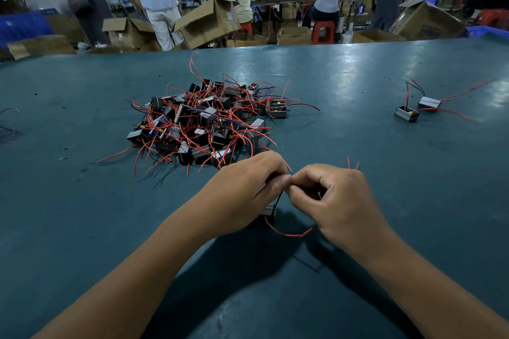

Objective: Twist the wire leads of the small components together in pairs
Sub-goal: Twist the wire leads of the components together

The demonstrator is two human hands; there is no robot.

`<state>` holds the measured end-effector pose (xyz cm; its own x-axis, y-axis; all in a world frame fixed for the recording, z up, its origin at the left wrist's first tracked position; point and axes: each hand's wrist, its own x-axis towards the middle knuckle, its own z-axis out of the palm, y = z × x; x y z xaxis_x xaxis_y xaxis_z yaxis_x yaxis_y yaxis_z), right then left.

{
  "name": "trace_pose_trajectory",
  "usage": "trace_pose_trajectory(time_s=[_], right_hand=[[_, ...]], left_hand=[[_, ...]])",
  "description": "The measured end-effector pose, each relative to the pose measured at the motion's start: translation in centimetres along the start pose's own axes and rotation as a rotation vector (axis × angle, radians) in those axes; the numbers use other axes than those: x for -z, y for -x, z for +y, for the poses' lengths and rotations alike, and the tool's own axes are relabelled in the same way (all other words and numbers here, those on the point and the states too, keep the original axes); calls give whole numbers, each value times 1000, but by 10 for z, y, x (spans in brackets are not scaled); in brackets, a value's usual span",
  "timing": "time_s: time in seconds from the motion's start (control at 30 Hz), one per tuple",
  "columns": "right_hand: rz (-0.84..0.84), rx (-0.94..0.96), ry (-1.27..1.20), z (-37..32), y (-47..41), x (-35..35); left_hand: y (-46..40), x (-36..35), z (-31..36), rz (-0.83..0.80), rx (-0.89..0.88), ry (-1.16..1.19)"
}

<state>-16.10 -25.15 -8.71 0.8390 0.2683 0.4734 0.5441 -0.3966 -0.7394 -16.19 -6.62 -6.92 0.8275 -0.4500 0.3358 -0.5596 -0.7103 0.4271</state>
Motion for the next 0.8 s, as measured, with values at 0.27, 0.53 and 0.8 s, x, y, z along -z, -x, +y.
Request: trace_pose_trajectory(time_s=[0.27, 0.53, 0.8], right_hand=[[-2, -92, -96, 1, -1, -3], [18, -68, -71, 1, 1, -4], [37, 46, 110, 0, 3, -9]], left_hand=[[-2, -4, 2, 53, 70, 93], [1, -7, 4, 151, 193, 259], [1, -10, 10, 196, 369, 284]])
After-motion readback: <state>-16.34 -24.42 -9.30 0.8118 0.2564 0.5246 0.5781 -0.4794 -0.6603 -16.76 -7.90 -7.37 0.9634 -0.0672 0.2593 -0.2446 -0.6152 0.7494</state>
